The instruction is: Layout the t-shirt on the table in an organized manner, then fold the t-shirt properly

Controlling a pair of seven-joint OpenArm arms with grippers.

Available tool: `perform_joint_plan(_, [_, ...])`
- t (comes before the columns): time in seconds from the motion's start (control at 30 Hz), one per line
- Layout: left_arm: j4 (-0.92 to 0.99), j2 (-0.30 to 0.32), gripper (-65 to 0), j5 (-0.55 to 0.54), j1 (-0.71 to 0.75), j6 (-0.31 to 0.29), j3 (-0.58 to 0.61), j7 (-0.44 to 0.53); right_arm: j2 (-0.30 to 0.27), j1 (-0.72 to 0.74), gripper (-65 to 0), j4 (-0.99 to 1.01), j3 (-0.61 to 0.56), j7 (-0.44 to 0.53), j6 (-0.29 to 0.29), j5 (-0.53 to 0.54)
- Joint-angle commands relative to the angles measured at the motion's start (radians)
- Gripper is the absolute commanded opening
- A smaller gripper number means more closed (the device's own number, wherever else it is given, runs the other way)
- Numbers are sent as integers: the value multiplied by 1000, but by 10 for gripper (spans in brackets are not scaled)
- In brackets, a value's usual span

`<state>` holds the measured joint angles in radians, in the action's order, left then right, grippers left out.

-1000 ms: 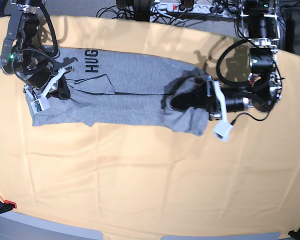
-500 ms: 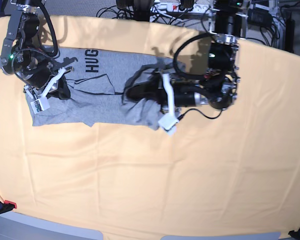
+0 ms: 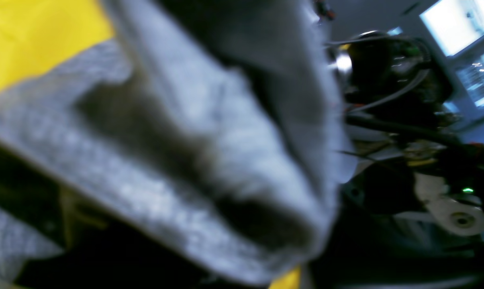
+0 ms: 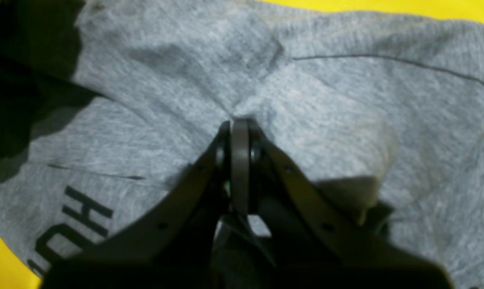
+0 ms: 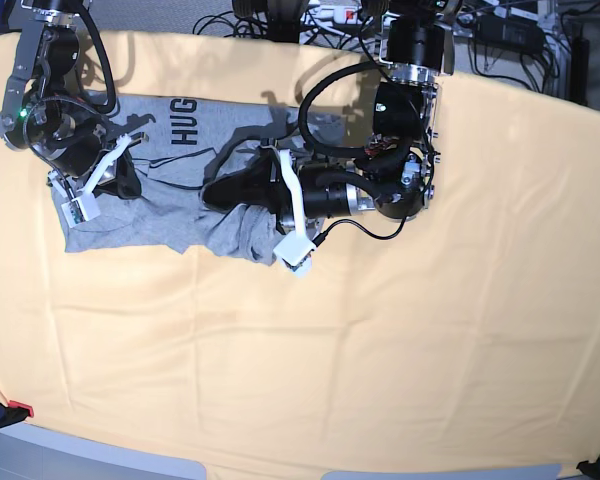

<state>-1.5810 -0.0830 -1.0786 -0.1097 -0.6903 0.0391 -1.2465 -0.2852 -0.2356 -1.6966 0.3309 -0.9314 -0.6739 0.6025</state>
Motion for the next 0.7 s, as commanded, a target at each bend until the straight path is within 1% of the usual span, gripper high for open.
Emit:
perform_joint_plan(0.0, [-15, -12, -368, -55, -28, -8, 0, 6, -12, -3, -650, -4, 3, -34, 1, -23])
perform_joint_plan(0.03, [-15, -12, -263, -67, -34, -8, 0, -9, -12, -3, -650, -4, 3, -34, 1, -23])
perform_joint_plan(0.07, [-15, -12, -187, -72, -39, -8, 0, -16, -12, -3, -650, -4, 3, -34, 1, -23])
perform_joint_plan(0.1, [-15, -12, -148, -73, -42, -8, 0, -14, -12, -3, -650, -4, 3, -34, 2, -23])
perform_joint_plan(0.2, [-16, -12, -155, -108, -52, -8, 0, -24, -11, -3, -650, -4, 3, -34, 5, -23])
perform_joint_plan(0.27, [-17, -12, -155, -175, -61, -8, 0, -74, -12, -2, -650, -4, 3, -34, 4, -23])
perform_joint_plan(0.33, [-17, -12, -156, -273, -76, -8, 0, -150, -12, -2, -650, -4, 3, -34, 4, -23])
perform_joint_plan(0.4, [-18, -11, -156, -349, -95, -8, -1, -150, -12, -2, -650, -4, 3, -34, 4, -23])
perform_joint_plan(0.47, [-27, -11, -158, -373, -117, -8, -7, -150, -12, -3, -650, -4, 3, -34, 4, -23])
perform_joint_plan(0.5, [-36, -11, -184, -370, -126, -8, -20, -150, -12, -3, -650, -4, 3, -34, 4, -23])
perform_joint_plan(0.53, [-47, -11, -254, -370, -133, -8, -40, -150, -12, -2, -650, -4, 3, -34, 4, -23])
perform_joint_plan(0.57, [-57, -11, -378, -362, -138, -8, -68, -150, -12, -2, -650, -4, 3, -34, 4, -23])
perform_joint_plan(0.6, [-64, -11, -536, -337, -145, -8, -101, -150, -11, -2, -650, -4, 3, -34, 4, -23])
perform_joint_plan(0.63, [-67, -11, -650, -299, -152, -8, -138, -150, -12, -2, -650, -4, 3, -34, 4, -23])
perform_joint_plan(0.67, [-67, -11, -650, -260, -157, -8, -178, -150, -12, -2, -650, -4, 3, -34, 4, -23])
